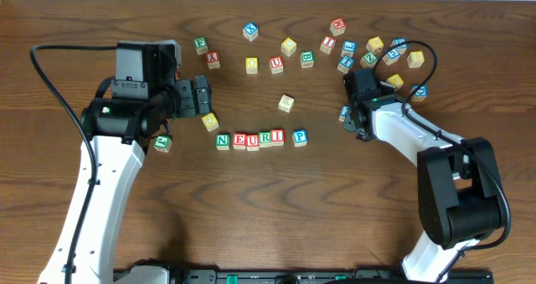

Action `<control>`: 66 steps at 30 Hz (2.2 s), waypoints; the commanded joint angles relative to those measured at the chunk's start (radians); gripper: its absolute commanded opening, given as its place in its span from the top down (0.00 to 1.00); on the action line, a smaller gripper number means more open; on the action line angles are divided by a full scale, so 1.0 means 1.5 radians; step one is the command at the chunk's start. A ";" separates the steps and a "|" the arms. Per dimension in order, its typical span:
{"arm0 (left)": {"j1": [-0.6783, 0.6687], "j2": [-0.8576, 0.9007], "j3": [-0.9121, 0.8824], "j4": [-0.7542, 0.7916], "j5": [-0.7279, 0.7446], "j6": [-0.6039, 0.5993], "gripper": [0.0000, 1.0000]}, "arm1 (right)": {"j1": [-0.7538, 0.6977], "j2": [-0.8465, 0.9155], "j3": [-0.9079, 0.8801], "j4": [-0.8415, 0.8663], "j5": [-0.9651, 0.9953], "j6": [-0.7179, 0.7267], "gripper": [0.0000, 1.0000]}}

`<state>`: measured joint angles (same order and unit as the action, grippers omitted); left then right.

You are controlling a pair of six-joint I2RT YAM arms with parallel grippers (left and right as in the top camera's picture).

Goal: Spell out NEURIPS
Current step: 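Adjust the right gripper and close it on the yellow S block, then lift the S block and carry it toward the P block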

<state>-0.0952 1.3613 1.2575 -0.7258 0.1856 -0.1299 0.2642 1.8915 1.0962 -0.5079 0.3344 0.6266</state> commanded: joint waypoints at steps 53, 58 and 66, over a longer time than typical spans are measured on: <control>0.001 -0.006 0.015 0.000 0.004 0.004 0.02 | -0.002 -0.043 0.047 -0.066 -0.001 -0.040 0.79; 0.001 -0.006 0.015 0.000 0.004 0.004 0.02 | -0.002 -0.095 0.047 -0.094 -0.018 -0.044 0.79; 0.001 -0.006 0.015 0.000 0.004 0.004 0.02 | 0.004 -0.180 0.047 -0.127 -0.045 -0.057 0.79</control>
<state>-0.0952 1.3613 1.2575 -0.7258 0.1856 -0.1299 0.2642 1.6638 1.1564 -0.6876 0.2817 0.5606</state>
